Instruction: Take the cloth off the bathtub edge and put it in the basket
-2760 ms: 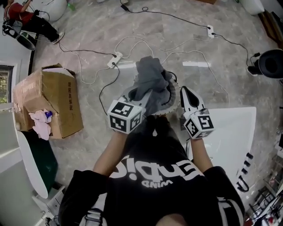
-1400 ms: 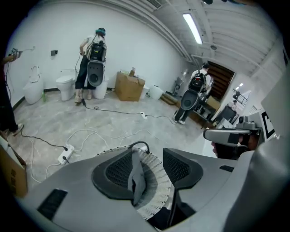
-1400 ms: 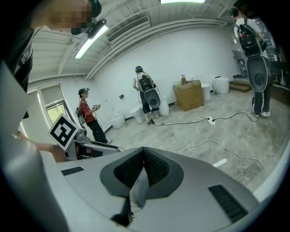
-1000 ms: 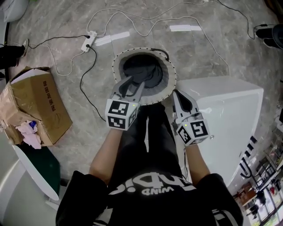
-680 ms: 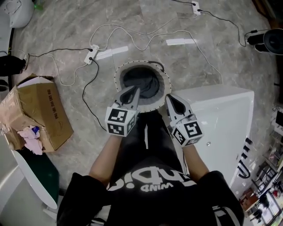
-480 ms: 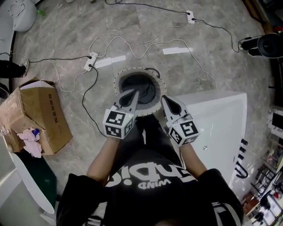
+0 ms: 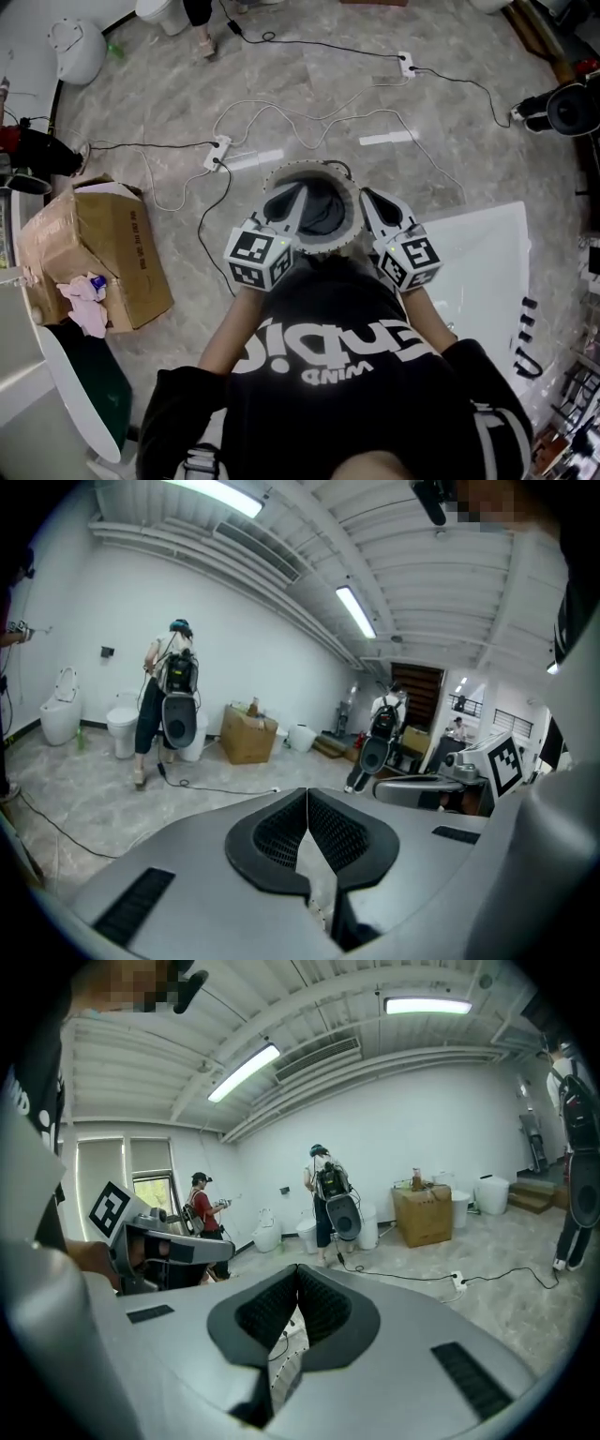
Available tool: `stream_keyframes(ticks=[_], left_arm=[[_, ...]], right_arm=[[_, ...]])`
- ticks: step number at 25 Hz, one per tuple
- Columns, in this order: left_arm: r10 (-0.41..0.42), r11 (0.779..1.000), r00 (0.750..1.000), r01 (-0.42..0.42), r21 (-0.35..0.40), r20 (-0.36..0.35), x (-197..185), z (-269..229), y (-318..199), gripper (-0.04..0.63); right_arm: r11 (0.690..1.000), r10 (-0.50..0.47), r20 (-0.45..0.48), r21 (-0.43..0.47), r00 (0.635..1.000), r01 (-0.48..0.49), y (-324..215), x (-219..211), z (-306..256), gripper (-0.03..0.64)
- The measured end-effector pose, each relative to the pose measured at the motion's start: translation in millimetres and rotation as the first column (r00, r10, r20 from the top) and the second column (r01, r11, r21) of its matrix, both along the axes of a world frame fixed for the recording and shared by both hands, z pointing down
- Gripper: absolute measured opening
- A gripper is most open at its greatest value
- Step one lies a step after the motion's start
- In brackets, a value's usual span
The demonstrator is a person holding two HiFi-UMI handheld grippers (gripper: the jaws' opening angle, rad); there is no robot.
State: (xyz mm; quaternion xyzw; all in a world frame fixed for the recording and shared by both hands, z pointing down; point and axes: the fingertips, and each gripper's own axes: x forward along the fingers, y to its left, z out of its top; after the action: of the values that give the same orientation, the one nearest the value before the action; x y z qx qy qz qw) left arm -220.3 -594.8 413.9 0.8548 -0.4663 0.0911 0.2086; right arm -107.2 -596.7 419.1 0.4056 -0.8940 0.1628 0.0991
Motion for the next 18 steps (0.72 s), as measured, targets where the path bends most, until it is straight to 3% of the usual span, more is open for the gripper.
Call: stream_keyframes(ticks=[9,18], left_arm=[[-0.058,0.994,0.998,0.059,0.090,-0.014,-29,-33,13,0.017],[-0.073,0.991,0.997,0.075,0.108,-0.021,-32,-37,24,0.017]], right_arm=[[0.996,-0.062,0.045,0.069,0.997,0.058,7,-18,-29,0.014],[0.993,-0.083,0.057,0.086,0.995,0.078,10,-30,-36,0.014]])
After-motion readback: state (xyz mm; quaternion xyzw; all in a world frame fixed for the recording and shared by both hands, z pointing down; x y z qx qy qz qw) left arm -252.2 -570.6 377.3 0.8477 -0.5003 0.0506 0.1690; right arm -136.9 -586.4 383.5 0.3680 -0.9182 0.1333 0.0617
